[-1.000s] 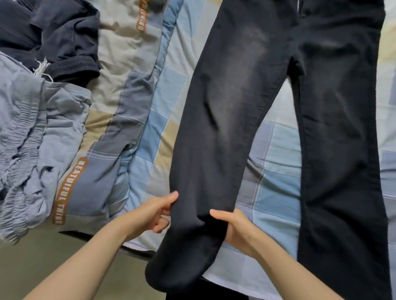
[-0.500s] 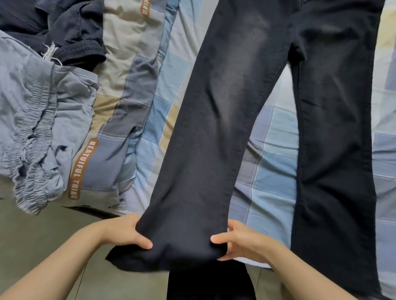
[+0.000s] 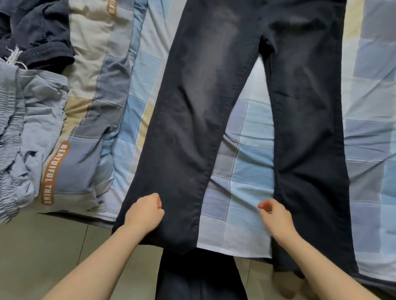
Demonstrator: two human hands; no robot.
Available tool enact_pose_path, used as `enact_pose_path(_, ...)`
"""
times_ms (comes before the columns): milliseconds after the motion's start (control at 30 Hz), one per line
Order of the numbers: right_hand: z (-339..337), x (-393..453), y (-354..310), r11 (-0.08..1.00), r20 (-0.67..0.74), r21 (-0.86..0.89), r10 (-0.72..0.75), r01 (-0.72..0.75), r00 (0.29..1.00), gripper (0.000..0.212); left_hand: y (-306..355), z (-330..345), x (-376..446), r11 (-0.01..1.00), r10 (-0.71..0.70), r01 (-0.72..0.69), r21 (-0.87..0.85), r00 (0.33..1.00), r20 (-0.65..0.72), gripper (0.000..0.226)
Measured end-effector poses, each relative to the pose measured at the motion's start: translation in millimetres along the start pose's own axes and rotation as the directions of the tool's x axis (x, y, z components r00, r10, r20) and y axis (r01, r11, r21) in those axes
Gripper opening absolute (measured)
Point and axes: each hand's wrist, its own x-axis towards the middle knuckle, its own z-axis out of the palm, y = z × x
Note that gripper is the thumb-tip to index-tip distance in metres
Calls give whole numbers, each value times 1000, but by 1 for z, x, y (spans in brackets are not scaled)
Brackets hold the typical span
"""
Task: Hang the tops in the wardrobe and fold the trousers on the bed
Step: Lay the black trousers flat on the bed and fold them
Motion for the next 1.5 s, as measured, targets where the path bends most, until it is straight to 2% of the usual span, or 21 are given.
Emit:
enact_pose_path(100, -50, 24, 36, 999, -214, -13, 36, -40, 976, 17, 68, 28, 1, 962, 125, -80, -260, 979, 162, 14)
enact_pose_path(167, -78, 41, 60, 994, -316, -9, 96, -105, 944, 20, 112, 50, 3, 939, 195, -120, -322, 958, 212, 17)
enact_pose_path(267, -111, 62, 94, 986, -390, 17, 159, -166, 907, 28, 174, 82, 4, 907, 236, -131, -400, 946, 224, 18)
enact_pose_path(367, -129, 74, 119, 965, -425, 71, 258, -252, 868, 47, 215, 105, 3, 880, 226, -106, -463, 951, 211, 28)
enact_pose_path(467, -137, 81, 141, 929, -313, 146, 369, -339, 875, 65, 241, 121, 1, 852, 186, -41, -522, 956, 228, 38)
enact_pose_path(567, -139, 82, 166, 924, -138, 129, 376, -359, 916, 55, 263, 136, 0, 814, 170, 32, -581, 942, 290, 46)
enact_pose_path(633, -140, 80, 173, 933, -52, 161, 335, -323, 941, 43, 270, 143, -3, 769, 166, 75, -635, 935, 313, 42)
enact_pose_path(700, -143, 74, 174, 928, 41, 249, 274, -276, 961, 31, 278, 145, -7, 739, 195, 81, -669, 925, 327, 28)
enact_pose_path(800, -150, 55, 169, 908, 115, 393, 111, -148, 987, 17, 280, 143, -18, 682, 282, 89, -726, 883, 374, 11)
enact_pose_path(933, -146, 20, 169, 757, 183, 642, 0, -119, 983, 19, 247, 118, -23, 517, 277, 388, -763, 768, 578, 26)
enact_pose_path(1000, -139, 4, 176, 736, 210, 662, -2, -141, 978, 20, 222, 107, -24, 539, 273, 420, -730, 733, 623, 24)
enact_pose_path(1067, -127, -5, 184, 781, 223, 607, 13, -150, 975, 18, 204, 103, -27, 658, 245, 345, -669, 743, 623, 20)
enact_pose_path(1133, -114, -6, 195, 883, 235, 447, 41, -145, 971, 22, 198, 111, -33, 808, 155, 246, -535, 787, 597, 16)
enact_pose_path(1200, -100, 4, 208, 984, 254, 123, 97, -131, 962, 24, 198, 121, -33, 943, 70, 94, -319, 881, 468, 7)
enact_pose_path(1233, -97, 11, 212, 990, 251, -30, 139, -136, 958, 18, 200, 123, -31, 984, 53, 15, -180, 928, 369, 9)
enact_pose_path(1267, -98, 19, 212, 984, 234, -107, 167, -146, 958, 14, 204, 124, -28, 997, 56, -38, -74, 964, 259, 12)
enact_pose_path(1333, -105, 37, 200, 984, 176, -85, 172, -159, 969, 13, 219, 120, -23, 994, 104, -101, -44, 991, 87, 18)
enact_pose_path(1400, -119, 61, 177, 987, 61, 9, 161, -162, 985, 19, 241, 117, -23, 979, 193, -194, -60, 981, -11, 24)
enact_pose_path(1500, -147, 105, 133, 976, -89, 185, 132, -114, 987, 22, 284, 120, -26, 886, 455, -454, 95, 890, 12, 37)
